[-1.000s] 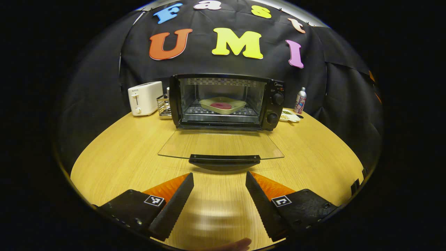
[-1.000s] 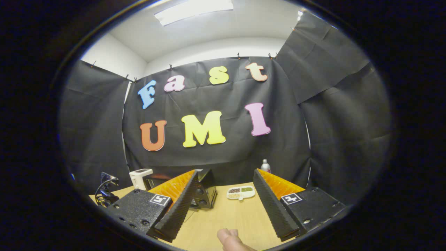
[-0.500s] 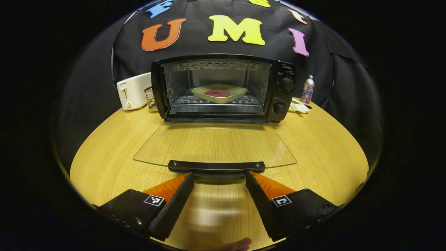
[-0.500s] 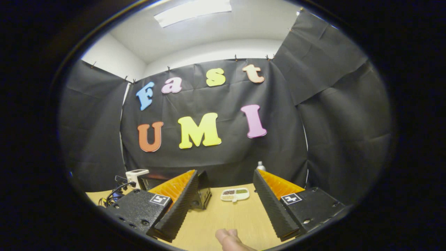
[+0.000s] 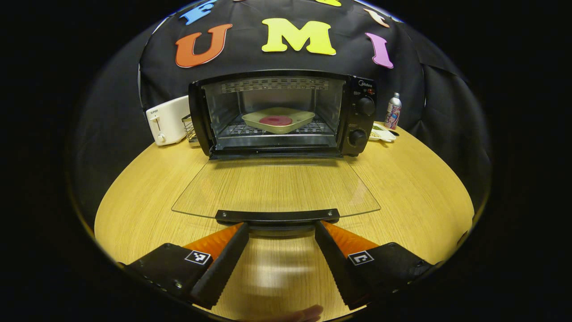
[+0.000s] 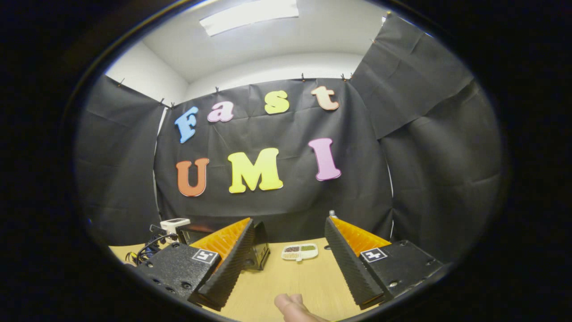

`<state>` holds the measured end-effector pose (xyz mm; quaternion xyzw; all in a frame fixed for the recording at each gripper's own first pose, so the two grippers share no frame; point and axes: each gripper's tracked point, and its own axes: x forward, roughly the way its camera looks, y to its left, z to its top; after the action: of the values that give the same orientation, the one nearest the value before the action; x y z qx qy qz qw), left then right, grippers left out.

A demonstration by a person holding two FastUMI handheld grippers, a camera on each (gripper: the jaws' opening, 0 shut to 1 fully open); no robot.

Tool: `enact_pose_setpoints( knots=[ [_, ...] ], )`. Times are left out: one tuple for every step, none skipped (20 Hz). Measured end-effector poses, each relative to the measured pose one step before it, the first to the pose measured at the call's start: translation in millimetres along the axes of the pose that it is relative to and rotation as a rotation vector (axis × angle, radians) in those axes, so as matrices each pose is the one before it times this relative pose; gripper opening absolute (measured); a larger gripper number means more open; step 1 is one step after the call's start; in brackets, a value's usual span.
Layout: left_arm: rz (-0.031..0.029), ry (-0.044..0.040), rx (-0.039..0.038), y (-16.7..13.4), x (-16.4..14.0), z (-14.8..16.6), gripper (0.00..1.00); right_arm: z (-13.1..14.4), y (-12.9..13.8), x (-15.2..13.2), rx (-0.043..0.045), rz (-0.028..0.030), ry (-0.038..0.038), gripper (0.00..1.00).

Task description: Open the electric oven with the left hand, put the food in, and close the electric oven.

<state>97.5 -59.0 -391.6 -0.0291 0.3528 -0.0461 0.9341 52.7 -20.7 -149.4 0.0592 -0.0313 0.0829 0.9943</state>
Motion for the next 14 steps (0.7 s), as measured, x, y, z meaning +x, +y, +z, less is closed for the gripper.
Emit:
enact_pose_setpoints(
  knots=[
    [0.0007, -0.00742, 0.00249, -0.77, -1.9, 2.86, 0.96, 1.86, -0.55, -2.56, -0.00583, -0.00544, -0.00436, 0.96],
    [0.00076, -0.00967, 0.00213, -0.13, -2.25, 3.24, 0.96, 2.83, 0.14, -2.02, -0.00637, -0.00611, -0.00402, 0.96],
    [0.00029, -0.01117, -0.00022, 0.16, -1.75, 4.24, 0.95, 1.1, -0.47, -2.73, -0.00753, -0.00756, 0.00009, 0.96],
    [0.00134, -0.01574, -0.00116, 1.31, -1.89, 5.46, 0.95, 1.52, 0.35, -2.09, -0.0051, -0.00413, 0.00005, 0.96],
    [0.00003, -0.01133, 0.0016, 0.94, -1.53, 5.69, 0.95, 2.47, 1.34, -2.17, -0.00342, -0.00073, -0.00046, 0.96],
    [0.00045, -0.01224, 0.00448, 0.83, -2.02, 5.52, 0.94, 1.93, 0.94, -2.39, -0.00098, -0.0005, 0.00102, 0.96],
    [-0.0001, -0.01465, 0.00072, 0.19, -2.46, 5.9, 0.95, 0.67, 0.71, -2.51, -0.00002, -0.00053, 0.00276, 0.96],
    [0.00024, -0.01678, -0.00032, 1.26, -1.64, 7.39, 0.95, 1.57, 0.3, -2.17, -0.0002, -0.00127, 0.00022, 0.96],
    [-0.00081, -0.01731, 0.00103, 1.06, -1.29, 6.75, 0.96, 1.86, 0.13, -2.51, 0.00137, -0.00417, -0.00048, 0.96],
    [-0.00111, -0.01871, 0.00309, 0.78, -1.14, 7.75, 0.96, 1.73, -0.97, -1.92, 0.00059, -0.00554, 0.00041, 0.96],
    [-0.00132, -0.02183, 0.0035, 2.14, -0.86, 8.65, 0.96, 0.3, -0.76, -1.41, -0.00072, -0.00636, 0.00228, 1.0],
    [-0.00305, -0.02643, -0.00306, 1.31, 0.58, 8.86, 0.96, 0.45, -0.65, -2.33, -0.00381, -0.00367, 0.00448, 0.96],
    [-0.00276, -0.01971, -0.00497, 0.75, 0.43, 9.06, 0.96, -0.08, 0.3, -2.66, -0.00497, -0.00257, 0.00527, 0.96],
    [-0.00148, -0.01586, -0.00761, 0.17, 0.9, 8.01, 0.97, 1.19, -0.14, -2.86, -0.00206, -0.00332, 0.00246, 0.96]
  ],
)
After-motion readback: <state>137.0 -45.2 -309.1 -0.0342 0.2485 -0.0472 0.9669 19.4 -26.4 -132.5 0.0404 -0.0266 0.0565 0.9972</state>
